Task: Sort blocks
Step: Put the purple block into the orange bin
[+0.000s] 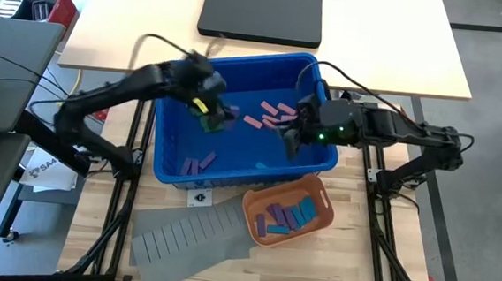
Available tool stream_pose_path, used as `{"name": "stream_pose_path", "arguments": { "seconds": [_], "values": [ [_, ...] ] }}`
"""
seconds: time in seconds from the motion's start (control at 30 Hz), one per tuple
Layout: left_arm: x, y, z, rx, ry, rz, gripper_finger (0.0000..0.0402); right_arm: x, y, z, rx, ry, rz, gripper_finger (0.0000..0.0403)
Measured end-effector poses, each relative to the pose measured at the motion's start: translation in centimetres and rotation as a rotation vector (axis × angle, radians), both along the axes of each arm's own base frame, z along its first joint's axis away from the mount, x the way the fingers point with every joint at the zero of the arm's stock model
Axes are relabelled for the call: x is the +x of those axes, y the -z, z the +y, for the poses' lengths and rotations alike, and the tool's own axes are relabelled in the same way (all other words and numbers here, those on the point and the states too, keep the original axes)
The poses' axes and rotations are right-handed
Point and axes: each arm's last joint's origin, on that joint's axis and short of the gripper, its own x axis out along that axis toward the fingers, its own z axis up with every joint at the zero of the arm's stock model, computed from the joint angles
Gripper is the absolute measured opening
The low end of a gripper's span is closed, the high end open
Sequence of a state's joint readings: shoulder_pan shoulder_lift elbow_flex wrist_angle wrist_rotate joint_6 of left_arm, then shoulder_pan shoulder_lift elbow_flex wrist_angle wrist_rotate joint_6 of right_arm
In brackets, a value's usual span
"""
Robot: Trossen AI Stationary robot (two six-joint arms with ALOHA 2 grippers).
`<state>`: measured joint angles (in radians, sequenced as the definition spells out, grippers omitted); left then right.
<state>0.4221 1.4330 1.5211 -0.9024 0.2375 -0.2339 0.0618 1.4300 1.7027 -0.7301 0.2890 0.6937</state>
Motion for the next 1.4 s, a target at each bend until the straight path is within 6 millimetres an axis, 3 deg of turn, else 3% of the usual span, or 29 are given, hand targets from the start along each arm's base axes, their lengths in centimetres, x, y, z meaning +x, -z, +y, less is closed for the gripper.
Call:
{"name": "stream_pose_path", "arguments": {
  "seconds": [0.17,0.33,0.5,0.73,0.97,1.1,1.33,1.4],
  "values": [
    [-0.9,-5.4,-1.0,-0.025,0.104,-0.453,0.0044,1.1,0.6,-1.3,-0.024,-0.011,0.019,0.0135],
    [-0.6,-7.9,-1.1,-0.077,0.141,-0.687,0.0044,3.7,1.2,-2.4,-0.031,-0.103,-0.052,0.0179],
    [-0.1,-8.0,-1.4,-0.107,0.14,-0.712,0.0044,5.1,1.1,-3.5,-0.103,-0.115,-0.121,0.0225],
    [0.2,-8.0,-2.0,-0.116,0.152,-0.715,0.0044,5.2,0.6,-4.5,-0.181,-0.156,-0.16,0.0222],
    [0.8,-7.5,-2.5,-0.134,0.166,-0.692,0.0048,5.6,-0.4,-4.5,-0.246,-0.233,-0.274,0.0193],
    [1.2,-7.3,-2.9,-0.141,0.178,-0.687,0.0049,6.1,0.0,-4.6,-0.232,-0.239,-0.268,0.0174],
    [1.3,-7.3,-3.2,-0.137,0.177,-0.681,0.005,6.5,0.5,-4.3,-0.212,-0.256,-0.247,0.0091],
    [1.3,-7.3,-3.2,-0.134,0.176,-0.682,0.0051,6.5,0.5,-4.3,-0.206,-0.249,-0.251,0.009]
  ]
}}
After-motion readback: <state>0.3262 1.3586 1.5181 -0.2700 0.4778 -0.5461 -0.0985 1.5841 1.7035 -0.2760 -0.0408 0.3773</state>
